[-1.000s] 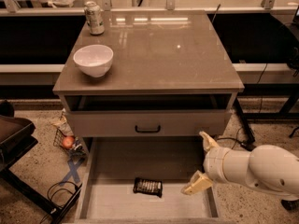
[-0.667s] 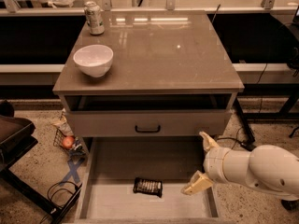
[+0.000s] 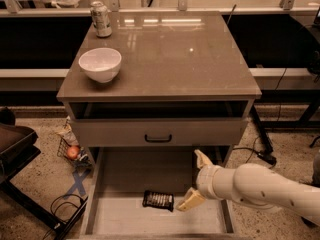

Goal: Pick rxbar chocolate from middle drawer and place on counter

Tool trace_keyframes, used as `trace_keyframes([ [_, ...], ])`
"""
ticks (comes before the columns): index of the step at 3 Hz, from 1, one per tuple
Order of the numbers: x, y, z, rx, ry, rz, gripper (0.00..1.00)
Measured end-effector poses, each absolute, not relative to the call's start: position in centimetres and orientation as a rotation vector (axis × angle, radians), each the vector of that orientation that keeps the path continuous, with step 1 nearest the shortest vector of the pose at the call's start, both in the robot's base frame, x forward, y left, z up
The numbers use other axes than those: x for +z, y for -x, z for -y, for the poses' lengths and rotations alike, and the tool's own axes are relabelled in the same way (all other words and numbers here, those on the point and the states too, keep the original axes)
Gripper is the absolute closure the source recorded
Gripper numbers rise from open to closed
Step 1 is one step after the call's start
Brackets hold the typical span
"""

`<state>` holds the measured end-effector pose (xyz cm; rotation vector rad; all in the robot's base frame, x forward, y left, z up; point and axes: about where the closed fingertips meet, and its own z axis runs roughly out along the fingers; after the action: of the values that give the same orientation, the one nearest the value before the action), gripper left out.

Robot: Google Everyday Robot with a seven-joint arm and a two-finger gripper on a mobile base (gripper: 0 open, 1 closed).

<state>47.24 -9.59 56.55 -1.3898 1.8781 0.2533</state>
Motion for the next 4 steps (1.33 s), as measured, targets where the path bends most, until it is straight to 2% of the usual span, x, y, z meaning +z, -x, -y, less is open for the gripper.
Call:
trace_keyframes([
  [1,50.1,-48.4,5.9,0.344,1.419,-1.885,0.00],
  [2,50.1,-48.4,5.9,0.344,1.419,-1.885,0.00],
  [4,44.1,-48.7,1.8,0.470,1.498,-1.898,0.00],
])
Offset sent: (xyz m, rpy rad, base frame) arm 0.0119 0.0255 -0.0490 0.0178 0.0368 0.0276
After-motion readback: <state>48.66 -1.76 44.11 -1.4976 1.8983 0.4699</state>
